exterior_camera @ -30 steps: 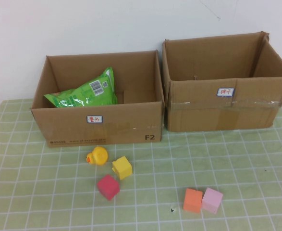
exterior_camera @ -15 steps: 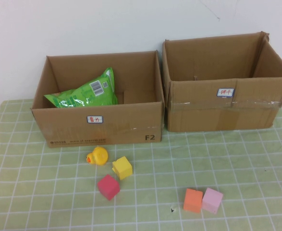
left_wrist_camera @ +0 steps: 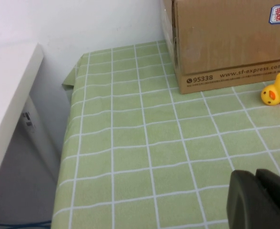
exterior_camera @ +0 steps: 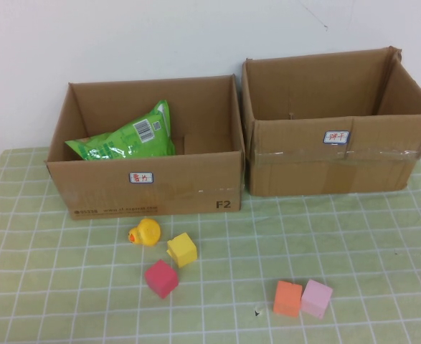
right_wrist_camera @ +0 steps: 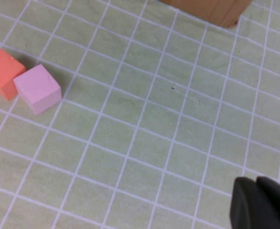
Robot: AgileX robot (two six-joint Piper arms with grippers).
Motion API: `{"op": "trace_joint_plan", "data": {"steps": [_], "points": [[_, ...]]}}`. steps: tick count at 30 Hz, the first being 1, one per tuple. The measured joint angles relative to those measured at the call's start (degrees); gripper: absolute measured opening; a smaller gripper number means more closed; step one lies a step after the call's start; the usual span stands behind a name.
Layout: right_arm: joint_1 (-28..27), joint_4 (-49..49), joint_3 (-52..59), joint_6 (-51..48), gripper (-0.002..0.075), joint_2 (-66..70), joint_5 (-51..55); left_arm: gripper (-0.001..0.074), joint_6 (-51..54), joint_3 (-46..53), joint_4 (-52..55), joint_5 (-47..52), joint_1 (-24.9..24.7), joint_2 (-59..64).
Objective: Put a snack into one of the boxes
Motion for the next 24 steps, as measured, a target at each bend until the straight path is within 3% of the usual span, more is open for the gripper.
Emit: {"op": "trace_joint_plan", "data": {"steps": [24], "points": [[0.0,0.0,0.0,0.0,-0.0001,0.0,0.0,-0.0001,2.1,0.0,0.0,0.0,0.0,-0.1]]}}
